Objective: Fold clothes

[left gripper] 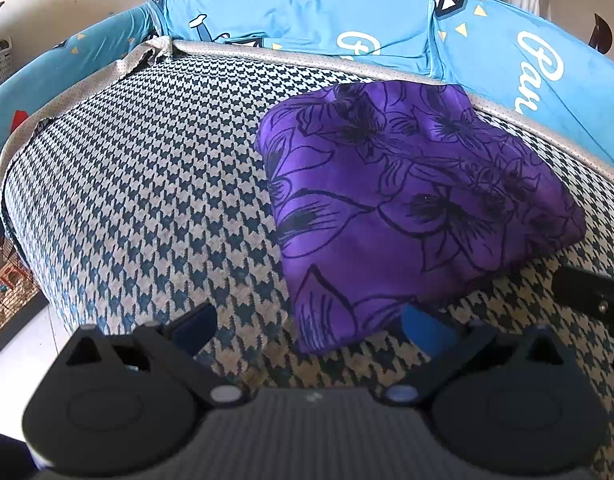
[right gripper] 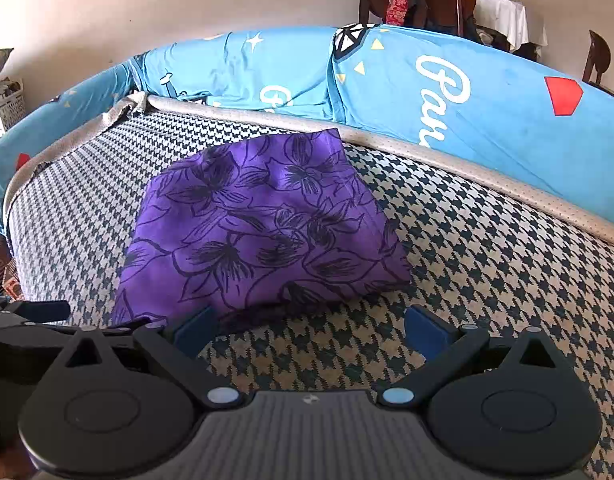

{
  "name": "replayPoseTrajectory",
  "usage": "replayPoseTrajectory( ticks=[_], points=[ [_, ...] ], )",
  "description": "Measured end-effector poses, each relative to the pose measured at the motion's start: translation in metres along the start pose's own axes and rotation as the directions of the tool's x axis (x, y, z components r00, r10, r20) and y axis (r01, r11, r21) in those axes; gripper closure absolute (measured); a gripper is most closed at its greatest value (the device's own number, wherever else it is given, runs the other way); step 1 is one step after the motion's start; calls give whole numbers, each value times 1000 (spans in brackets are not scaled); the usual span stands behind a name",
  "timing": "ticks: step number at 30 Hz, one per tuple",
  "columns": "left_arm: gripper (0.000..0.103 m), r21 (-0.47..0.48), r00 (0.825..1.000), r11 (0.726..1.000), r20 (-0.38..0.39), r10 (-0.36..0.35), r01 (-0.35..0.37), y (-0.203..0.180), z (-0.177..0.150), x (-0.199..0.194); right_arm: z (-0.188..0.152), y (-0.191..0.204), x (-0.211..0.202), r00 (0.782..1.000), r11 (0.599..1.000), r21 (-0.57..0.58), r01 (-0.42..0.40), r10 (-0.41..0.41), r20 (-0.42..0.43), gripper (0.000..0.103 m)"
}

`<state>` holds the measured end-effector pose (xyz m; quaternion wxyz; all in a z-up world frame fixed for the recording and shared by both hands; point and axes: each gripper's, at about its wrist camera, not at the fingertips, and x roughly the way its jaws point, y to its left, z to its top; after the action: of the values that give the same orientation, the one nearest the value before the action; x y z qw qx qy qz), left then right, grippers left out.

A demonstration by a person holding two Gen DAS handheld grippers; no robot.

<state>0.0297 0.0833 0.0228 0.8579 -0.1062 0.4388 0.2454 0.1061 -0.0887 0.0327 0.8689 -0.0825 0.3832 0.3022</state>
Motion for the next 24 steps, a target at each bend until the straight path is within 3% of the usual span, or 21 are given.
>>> replayPoseTrajectory(
  ticks=[6,12,24],
  points=[
    [0,3,1000,1000,15,-2,2,1,-1,-4,-2,-8,2,999,998,61,-31,32,-12,1],
    [0,-1,1000,1000,12,-5,5,0,-1,-5,-2,-15,5,1000,995,96,4,-2,-24,1],
    [0,3,1000,1000,5,-8,8,-1,-4,-6,0,-11,2,1000,998,65,20,-18,-21,1]
  ],
)
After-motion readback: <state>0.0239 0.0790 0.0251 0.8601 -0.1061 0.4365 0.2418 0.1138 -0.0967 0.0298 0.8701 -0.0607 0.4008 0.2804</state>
